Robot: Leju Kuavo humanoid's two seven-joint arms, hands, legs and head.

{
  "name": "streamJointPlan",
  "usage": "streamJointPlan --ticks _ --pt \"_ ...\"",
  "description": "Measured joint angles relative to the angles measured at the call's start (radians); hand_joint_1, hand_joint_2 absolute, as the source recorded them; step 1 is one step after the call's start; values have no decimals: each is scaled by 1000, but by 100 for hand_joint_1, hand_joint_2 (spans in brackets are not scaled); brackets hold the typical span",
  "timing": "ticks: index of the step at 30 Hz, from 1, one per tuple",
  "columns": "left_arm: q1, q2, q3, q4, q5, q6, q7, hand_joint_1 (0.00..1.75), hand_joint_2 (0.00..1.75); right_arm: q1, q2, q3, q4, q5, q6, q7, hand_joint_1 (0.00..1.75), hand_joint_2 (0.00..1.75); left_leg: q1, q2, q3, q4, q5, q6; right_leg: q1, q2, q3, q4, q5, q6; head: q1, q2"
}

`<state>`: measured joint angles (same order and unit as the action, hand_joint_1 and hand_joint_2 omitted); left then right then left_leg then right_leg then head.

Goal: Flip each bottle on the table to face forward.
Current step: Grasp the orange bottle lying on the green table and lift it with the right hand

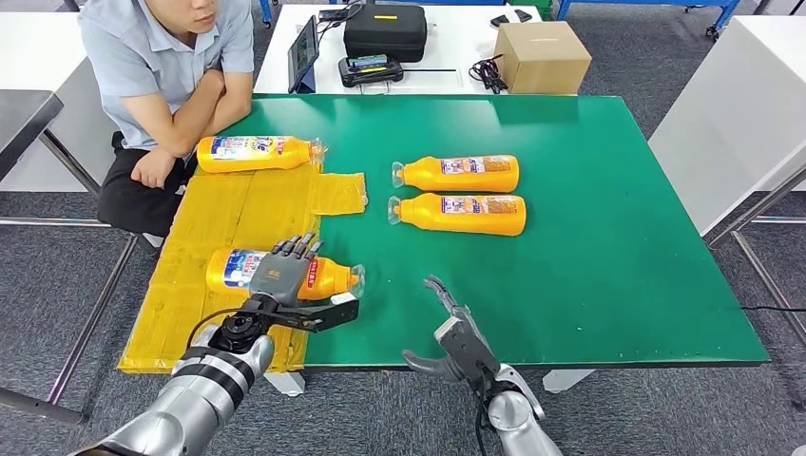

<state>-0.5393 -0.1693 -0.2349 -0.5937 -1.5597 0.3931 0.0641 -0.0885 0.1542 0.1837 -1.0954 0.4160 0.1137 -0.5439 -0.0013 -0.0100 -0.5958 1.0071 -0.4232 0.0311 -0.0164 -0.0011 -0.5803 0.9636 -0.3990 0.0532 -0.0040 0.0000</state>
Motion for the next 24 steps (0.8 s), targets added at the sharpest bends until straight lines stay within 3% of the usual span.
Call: streamJointPlan --ticks 8,24 --pt "161 -47 -27 -287 17 -46 -54 0 175 49 3 -19 -43 19 -17 11 0 175 0 0 -10 1 0 0 0 0 -10 0 0 1 0 0" --pt "322 -50 -150 -611 25 -41 -68 0 175 106 5 -49 -100 39 -37 18 0 175 0 0 -14 1 -1 0 0 0 -13 0 0 1 0 0"
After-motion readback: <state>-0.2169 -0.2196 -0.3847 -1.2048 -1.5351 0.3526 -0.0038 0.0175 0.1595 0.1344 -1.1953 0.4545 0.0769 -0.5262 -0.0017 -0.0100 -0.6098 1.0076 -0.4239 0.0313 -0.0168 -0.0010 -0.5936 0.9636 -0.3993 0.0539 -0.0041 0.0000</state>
